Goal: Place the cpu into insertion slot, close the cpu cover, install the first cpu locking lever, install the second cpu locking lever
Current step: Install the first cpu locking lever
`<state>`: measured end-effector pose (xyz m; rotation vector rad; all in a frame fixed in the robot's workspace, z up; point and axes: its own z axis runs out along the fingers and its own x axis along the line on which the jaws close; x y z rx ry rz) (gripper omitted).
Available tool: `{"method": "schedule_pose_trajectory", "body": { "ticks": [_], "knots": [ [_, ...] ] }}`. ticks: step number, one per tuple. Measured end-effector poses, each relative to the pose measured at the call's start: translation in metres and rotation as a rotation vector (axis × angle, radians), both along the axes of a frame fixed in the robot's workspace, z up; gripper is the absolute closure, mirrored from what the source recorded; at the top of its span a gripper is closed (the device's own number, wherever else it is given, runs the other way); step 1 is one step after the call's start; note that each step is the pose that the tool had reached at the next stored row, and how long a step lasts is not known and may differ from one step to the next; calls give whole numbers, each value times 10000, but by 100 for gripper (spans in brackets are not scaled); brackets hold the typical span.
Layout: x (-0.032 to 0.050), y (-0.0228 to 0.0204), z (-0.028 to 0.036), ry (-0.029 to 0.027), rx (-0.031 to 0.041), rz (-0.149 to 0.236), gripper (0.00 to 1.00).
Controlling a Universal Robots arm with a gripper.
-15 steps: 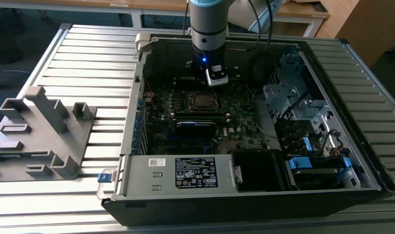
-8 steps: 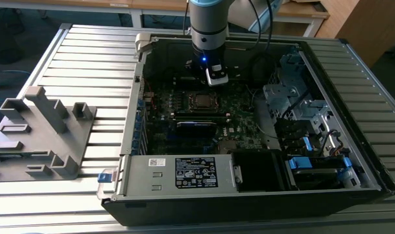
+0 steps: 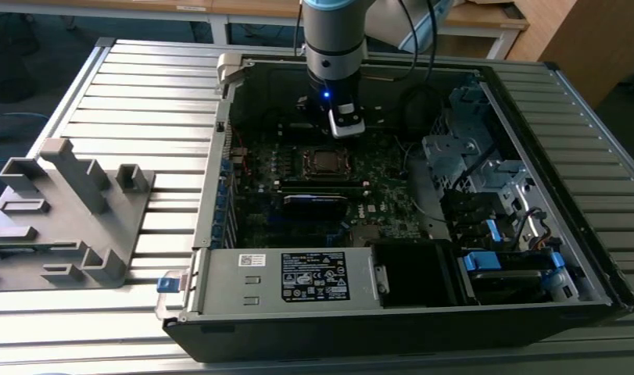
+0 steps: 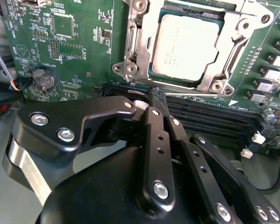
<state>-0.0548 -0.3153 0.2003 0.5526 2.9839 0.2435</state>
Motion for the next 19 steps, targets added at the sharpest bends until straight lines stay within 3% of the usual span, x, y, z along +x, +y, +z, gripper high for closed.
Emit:
{"method": "schedule_pose_trajectory", "body": {
  "ticks": [19],
  "knots": [
    [-29,40,-10,1,-2,-172,90]
  ]
}}
